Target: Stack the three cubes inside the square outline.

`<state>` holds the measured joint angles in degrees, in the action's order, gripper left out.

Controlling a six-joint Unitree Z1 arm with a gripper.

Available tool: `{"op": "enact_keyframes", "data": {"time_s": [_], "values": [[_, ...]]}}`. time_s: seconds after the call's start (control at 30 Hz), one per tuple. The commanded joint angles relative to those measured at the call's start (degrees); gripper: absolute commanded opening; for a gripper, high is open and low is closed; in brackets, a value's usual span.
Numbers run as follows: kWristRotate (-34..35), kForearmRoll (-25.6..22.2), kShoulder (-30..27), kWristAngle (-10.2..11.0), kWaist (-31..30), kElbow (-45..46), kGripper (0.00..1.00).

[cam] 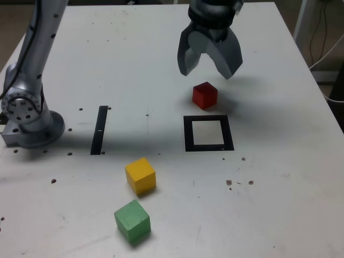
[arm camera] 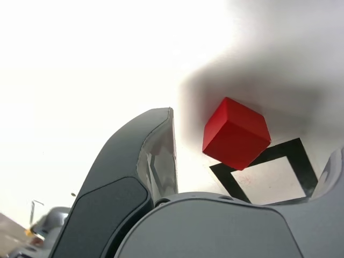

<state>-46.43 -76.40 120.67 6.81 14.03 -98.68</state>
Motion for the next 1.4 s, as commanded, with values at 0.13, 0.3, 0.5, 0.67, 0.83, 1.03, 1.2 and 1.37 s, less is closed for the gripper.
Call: {"op": "enact_keyframes", "data": {"time_s": [0.13,0.3,0.5,0.67,0.83,1.03,1.2,1.37], "values": [[-4.58,3.04,-1.28,0.75,-0.56,3.16,0.99],[-6.69,5.25,-2.24,1.60,-0.93,4.69,0.99],[-7.43,6.49,-2.63,2.22,-1.32,5.66,0.99],[-7.22,7.44,-2.54,2.51,-2.04,6.54,0.99],[-6.42,9.05,-2.27,2.85,-2.75,8.19,0.99],[-5.34,10.97,-2.11,3.63,-3.29,10.45,0.98],[-4.67,12.43,-2.02,4.03,-3.90,12.16,0.97],[-3.55,14.51,-2.02,4.39,-5.09,14.03,0.94]]}}
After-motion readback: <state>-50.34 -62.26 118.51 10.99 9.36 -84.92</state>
